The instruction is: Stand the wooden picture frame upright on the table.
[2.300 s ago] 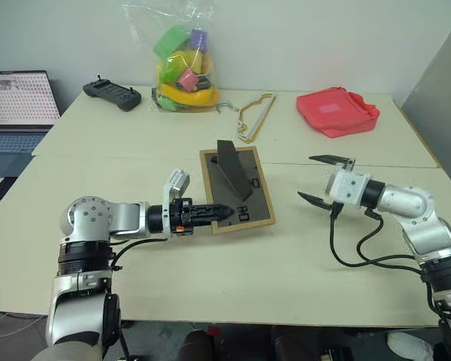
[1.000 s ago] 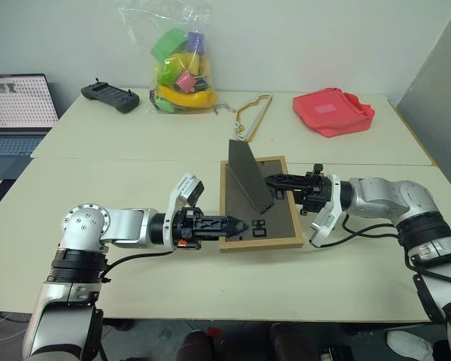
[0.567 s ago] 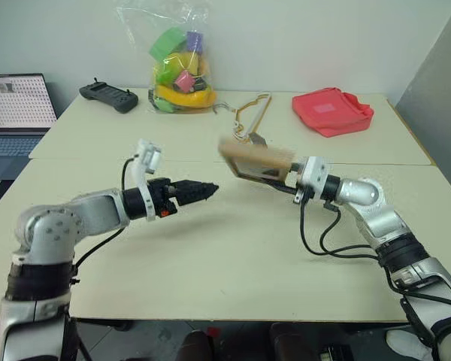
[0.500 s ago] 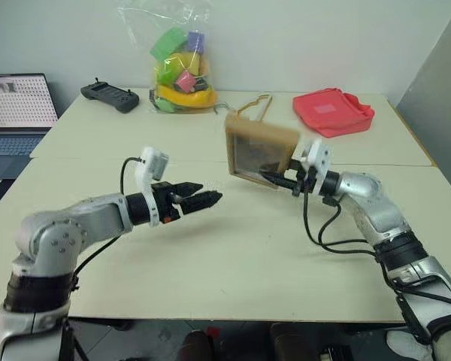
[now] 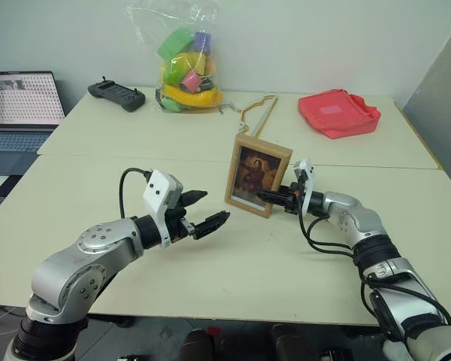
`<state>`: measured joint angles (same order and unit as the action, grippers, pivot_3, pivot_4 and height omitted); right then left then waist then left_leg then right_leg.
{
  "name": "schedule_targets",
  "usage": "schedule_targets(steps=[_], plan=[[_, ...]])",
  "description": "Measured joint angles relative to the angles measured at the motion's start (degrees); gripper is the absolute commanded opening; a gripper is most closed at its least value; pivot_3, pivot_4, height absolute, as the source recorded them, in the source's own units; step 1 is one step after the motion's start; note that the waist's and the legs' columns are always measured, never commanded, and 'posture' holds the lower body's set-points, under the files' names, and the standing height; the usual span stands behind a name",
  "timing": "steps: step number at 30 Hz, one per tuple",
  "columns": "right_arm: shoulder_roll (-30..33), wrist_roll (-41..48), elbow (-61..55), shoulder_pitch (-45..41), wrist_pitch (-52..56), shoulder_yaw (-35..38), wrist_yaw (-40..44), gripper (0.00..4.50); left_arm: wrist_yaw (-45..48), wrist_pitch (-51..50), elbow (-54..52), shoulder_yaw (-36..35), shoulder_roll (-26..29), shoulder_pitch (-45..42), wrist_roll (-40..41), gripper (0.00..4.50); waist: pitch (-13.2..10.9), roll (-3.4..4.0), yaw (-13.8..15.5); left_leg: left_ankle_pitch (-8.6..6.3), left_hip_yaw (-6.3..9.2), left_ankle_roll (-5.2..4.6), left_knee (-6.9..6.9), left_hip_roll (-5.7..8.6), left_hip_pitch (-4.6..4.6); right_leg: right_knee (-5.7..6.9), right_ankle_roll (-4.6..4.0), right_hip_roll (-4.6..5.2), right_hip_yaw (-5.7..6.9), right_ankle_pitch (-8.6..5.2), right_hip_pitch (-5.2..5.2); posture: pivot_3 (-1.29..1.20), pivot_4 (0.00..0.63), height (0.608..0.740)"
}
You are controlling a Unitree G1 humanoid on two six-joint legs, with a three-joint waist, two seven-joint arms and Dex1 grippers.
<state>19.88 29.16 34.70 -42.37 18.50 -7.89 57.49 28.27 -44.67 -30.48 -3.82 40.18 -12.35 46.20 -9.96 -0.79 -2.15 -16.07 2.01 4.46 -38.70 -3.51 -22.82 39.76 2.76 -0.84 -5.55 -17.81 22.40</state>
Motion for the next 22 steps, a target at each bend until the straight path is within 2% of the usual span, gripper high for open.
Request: schedule_targets(steps=[8,11,15,18,19,22], plan=[[0.05,-3.46,0.31,2.00,0.93,2.04,-0.32,3.62,0.90,0.11,3.77,-0.03,-1.87,-2.94,-1.49,4.50,-0.01,0.01,0.11,0.00,0.02,-0.01,0.01,-0.01,-0.02,-0.04,0.00,-0.02,0.03,0.00,0.00,0.00,0.150,0.740],[2.83,-4.47,-3.11,4.96,1.43,2.44,-0.33,4.36,1.99,0.58,5.47,0.09,-1.24,-3.70,-3.67,4.50,-0.01,0.01,0.33,0.00,0.02,0.00,0.01,0.02,-0.04,-0.05,0.00,0.00,0.03,0.00,0.00,0.00,0.150,0.740],[10.99,-7.87,-10.91,11.24,0.84,4.71,-1.86,4.45,5.48,1.64,11.46,-0.24,1.57,-5.17,-7.14,4.50,-0.07,0.09,0.46,-0.01,0.01,-0.01,0.01,0.03,-0.05,-0.07,0.01,0.00,0.02,-0.01,0.00,0.00,0.150,0.740],[16.63,-8.07,-21.18,15.60,3.23,7.82,-3.06,4.45,8.84,1.75,16.62,-0.53,3.49,-8.61,-8.50,4.50,-0.13,0.13,0.29,-0.01,0.03,-0.02,0.01,0.02,-0.05,-0.05,0.02,-0.05,0.02,-0.01,0.01,0.00,0.150,0.740],[18.29,-7.13,-27.83,17.42,5.85,9.14,-3.66,4.45,10.57,2.84,19.01,-0.49,3.81,-10.58,-9.42,4.50,-0.15,0.17,0.14,-0.01,0.03,-0.02,0.03,0.00,-0.01,-0.04,0.02,-0.09,0.00,-0.01,0.02,0.00,0.150,0.740],[19.47,-3.88,-39.52,20.68,11.76,11.34,-5.80,4.45,14.22,5.02,23.12,0.11,4.14,-12.82,-11.43,4.50,-0.15,0.17,-0.45,-0.01,0.06,-0.03,0.16,-0.04,0.04,-0.04,-0.03,-0.13,0.01,-0.04,0.00,0.00,0.150,0.740]])
